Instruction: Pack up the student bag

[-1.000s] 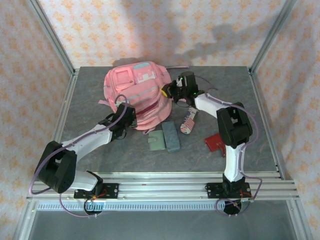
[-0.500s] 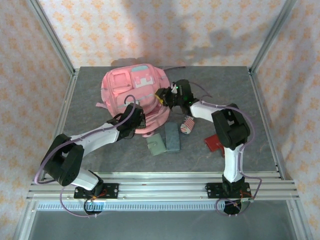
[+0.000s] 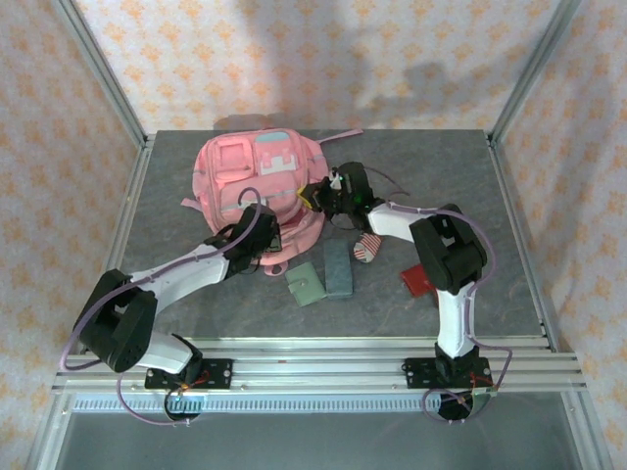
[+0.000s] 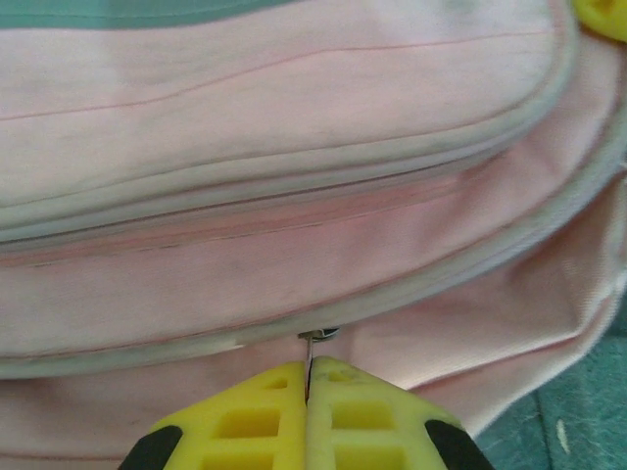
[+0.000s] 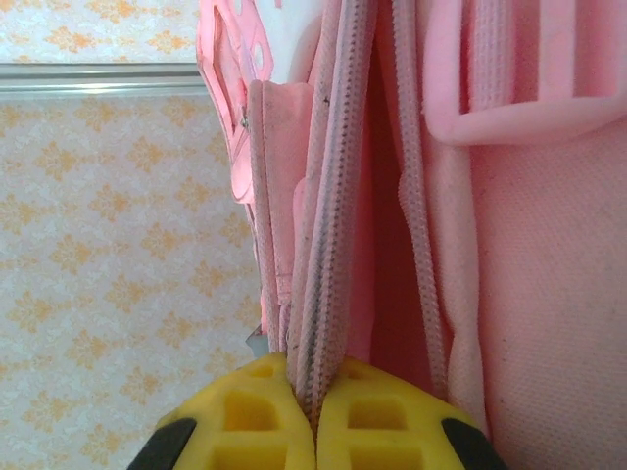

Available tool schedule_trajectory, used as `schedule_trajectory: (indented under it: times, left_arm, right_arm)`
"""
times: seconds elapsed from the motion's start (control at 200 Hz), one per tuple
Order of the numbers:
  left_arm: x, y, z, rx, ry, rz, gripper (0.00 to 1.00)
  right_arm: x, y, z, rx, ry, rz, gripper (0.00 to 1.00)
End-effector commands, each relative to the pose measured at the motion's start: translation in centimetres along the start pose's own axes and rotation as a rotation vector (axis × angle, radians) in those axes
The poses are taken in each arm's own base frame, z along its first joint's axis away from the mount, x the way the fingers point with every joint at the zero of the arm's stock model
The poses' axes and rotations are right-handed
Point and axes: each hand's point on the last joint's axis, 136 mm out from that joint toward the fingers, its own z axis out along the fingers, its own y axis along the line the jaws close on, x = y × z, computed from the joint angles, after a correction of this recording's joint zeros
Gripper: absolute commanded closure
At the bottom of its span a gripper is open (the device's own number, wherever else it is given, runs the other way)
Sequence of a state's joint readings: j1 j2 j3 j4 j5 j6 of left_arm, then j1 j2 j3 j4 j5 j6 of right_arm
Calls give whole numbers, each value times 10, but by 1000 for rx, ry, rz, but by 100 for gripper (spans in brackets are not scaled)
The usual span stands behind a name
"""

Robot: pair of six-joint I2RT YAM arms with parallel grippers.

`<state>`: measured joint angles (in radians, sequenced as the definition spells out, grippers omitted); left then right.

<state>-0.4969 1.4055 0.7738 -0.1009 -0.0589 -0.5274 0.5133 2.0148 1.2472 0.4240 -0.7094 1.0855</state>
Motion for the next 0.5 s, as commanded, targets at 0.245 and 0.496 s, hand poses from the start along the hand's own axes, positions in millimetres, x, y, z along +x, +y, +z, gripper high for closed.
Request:
schedule_trajectory:
  times: [0.245,0.496]
  left_arm:
    - [3,111,-16,-239,-36,-175,100]
    - [20,18,-3,47,44,-58,100]
  right_arm:
    - [-65,35,-33,-81,-152,-16,100]
    - [-103,65,-33,-133,-181,-28,100]
